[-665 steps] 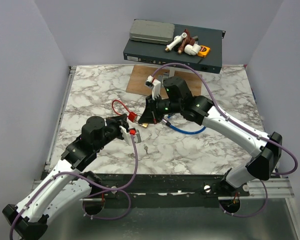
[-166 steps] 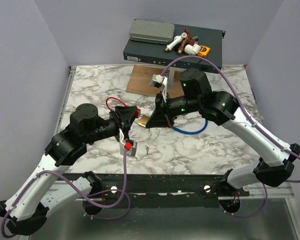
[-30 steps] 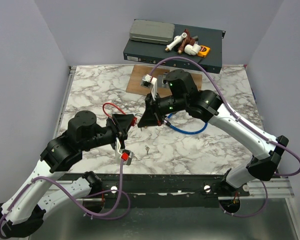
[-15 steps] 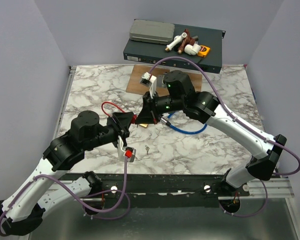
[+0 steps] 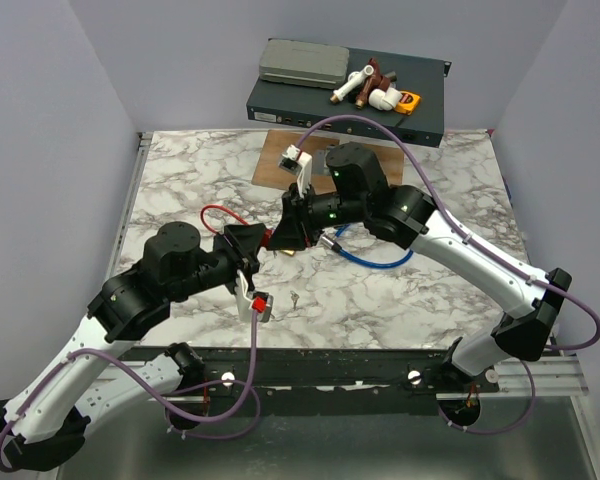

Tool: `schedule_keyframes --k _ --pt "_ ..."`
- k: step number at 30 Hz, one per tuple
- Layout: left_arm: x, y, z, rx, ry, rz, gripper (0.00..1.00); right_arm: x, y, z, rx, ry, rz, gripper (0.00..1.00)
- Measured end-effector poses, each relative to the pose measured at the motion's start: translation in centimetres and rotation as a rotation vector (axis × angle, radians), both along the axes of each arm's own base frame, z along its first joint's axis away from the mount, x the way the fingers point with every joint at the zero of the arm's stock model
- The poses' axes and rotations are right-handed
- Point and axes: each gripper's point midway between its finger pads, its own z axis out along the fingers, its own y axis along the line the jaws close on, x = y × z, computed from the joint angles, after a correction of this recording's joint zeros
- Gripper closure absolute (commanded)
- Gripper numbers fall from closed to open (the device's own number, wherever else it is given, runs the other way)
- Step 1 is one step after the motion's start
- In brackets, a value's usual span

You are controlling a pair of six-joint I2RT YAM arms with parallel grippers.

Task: Unlock with the key
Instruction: Unlock the lock.

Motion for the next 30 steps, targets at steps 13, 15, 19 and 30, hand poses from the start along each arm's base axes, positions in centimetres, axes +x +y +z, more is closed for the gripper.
schedule_keyframes --k 13,15,19,30 --pt "0.3 0.0 0.2 -0.023 0.009 0.024 1.00 -0.4 -0.2 1.1 0.008 -0.055 -0.025 0.34" --pt "0.4 -0.1 0.4 -0.033 0.008 0.024 1.00 0.0 -0.5 1.4 0.003 -0.081 -0.053 0.33" --pt "0.1 -0.6 0.8 -0.056 0.011 0.006 1.00 1.5 -1.0 1.7 -0.010 -0.137 -0.126 0.32" --pt "0.2 -0.8 1.4 -0.095 0.018 0.013 1.00 2.5 -1.1 1.9 -0.007 -0.173 -0.170 0.40"
